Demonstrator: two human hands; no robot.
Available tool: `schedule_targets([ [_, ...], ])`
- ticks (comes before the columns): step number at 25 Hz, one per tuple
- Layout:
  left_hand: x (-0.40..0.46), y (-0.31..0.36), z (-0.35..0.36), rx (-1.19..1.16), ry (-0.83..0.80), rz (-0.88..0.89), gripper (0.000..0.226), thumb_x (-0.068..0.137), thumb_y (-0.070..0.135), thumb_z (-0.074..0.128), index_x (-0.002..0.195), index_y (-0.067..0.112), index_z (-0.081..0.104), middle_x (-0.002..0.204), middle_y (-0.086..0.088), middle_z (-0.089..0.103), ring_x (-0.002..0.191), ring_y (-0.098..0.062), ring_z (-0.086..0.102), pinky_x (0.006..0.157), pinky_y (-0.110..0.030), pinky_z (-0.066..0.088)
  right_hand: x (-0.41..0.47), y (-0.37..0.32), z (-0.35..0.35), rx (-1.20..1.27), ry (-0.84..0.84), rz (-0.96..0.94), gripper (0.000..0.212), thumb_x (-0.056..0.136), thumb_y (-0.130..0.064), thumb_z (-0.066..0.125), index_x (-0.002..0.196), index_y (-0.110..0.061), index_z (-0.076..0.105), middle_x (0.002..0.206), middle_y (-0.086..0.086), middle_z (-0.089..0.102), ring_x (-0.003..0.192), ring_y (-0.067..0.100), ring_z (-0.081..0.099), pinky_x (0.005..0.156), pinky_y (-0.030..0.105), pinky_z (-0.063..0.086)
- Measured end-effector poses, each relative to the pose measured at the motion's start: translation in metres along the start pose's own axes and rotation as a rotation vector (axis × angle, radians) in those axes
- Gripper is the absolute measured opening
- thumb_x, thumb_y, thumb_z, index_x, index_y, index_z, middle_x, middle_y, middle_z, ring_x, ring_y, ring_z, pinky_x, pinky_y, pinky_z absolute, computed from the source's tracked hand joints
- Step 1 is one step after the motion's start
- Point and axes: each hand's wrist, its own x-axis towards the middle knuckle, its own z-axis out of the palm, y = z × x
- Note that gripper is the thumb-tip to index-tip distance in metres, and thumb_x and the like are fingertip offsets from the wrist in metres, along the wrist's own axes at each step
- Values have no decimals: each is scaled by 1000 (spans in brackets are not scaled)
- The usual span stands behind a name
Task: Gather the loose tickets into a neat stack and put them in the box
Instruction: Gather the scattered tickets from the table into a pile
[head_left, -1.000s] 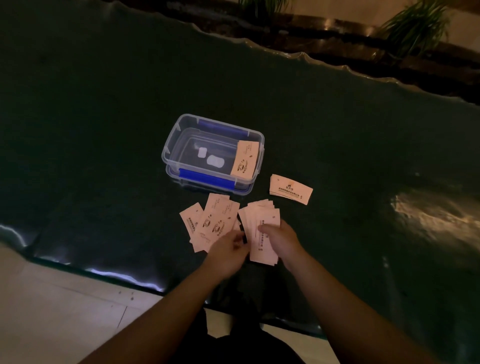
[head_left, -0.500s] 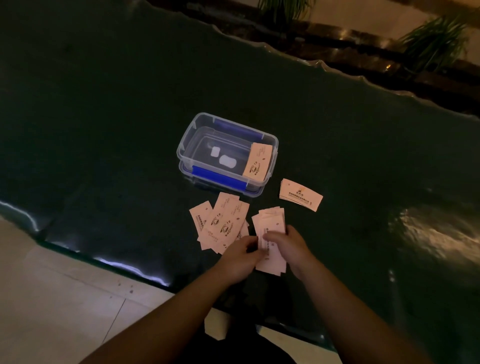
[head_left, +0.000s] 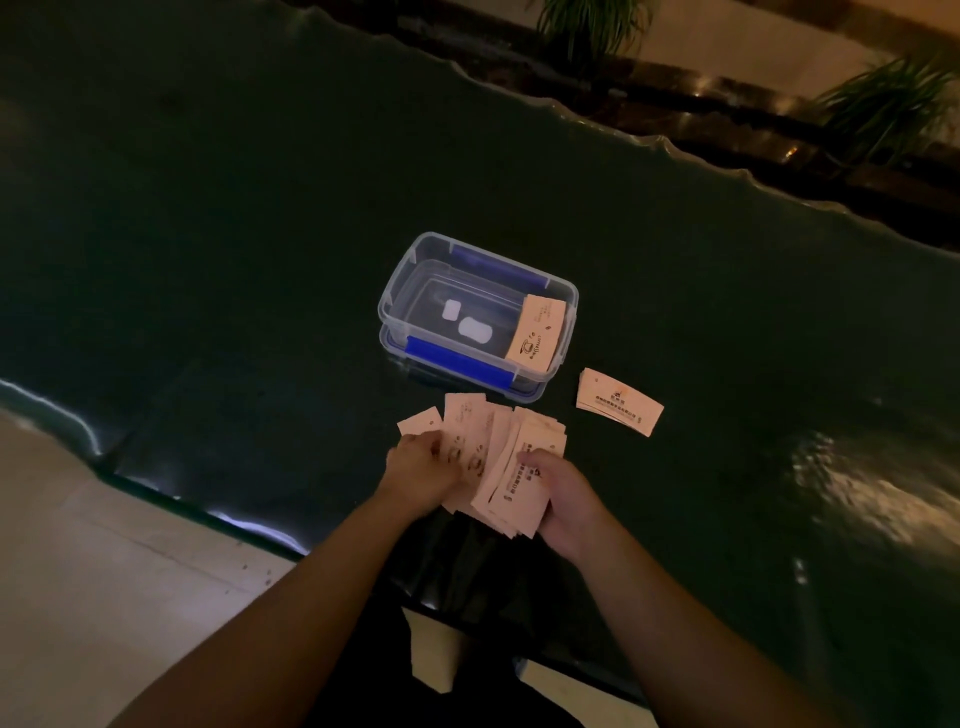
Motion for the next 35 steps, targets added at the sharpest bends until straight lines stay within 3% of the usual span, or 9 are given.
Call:
schedule_targets([
  [3,-7,6,2,-50,-42,29,17,92,24,70,96,38,60,108,7,64,123,-25,60,110,-51,49,4,0,2,-44,6,-21,30,97,-10,66,122,-27,67,126,15,73,118,36,68,108,61,50],
  [7,-5,12,9,101,-60,79,42,92,41,64,133,32,66,135,2,62,140,-32,44,117,-51,31,6,-1,2,-137,53,-59,37,95,-11,68,130,-24,65,123,14,75,113,34,71,106,58,53],
  [14,-19,29,36,183,-69,246,17,94,29,47,99,31,64,115,8,66,120,-19,57,116,-48,36,4,-2,-12,-217,80,-119,57,93,-14,69,147,-27,55,132,13,70,114,35,70,105,60,53],
  [17,-30,32,47,-24,-107,236,19,98,23,51,105,22,69,107,4,70,98,-11,66,94,-38,58,2,-2,-25,-204,103,-108,50,93,-16,69,142,-24,61,125,14,74,112,36,72,104,60,54],
  [20,-42,37,54,-51,-185,262,27,103,18,52,126,18,66,115,8,64,88,0,59,69,-14,49,-1,-1,-40,-202,80,-101,49,93,-16,69,141,-23,62,124,16,74,114,37,71,106,62,52],
  [24,-48,39,61,-58,-244,279,38,105,16,53,142,18,58,126,4,62,100,-1,54,67,-11,44,-7,-2,-53,-206,65,-95,49,96,-14,67,144,-23,58,126,16,72,117,36,69,107,61,50],
  [28,-54,19,64,-120,-208,132,38,102,22,59,140,19,59,136,3,61,111,-8,57,86,-21,47,-16,-5,-61,-299,45,-83,58,96,-14,68,150,-24,51,124,12,69,113,32,67,98,55,53],
  [31,-63,-3,60,-241,-128,-52,35,97,35,65,128,20,59,117,7,62,90,-1,57,67,-19,43,-20,-12,-55,-537,-21,-91,66,94,-15,71,155,-28,47,120,0,68,111,24,66,98,52,52],
  [35,-61,-28,54,-428,-102,-196,59,73,37,71,127,16,60,104,-2,71,88,-15,68,78,-35,60,-21,-19,-23,-906,-145,-118,68,92,-17,73,154,-28,46,133,-3,64,120,20,61,99,45,50],
])
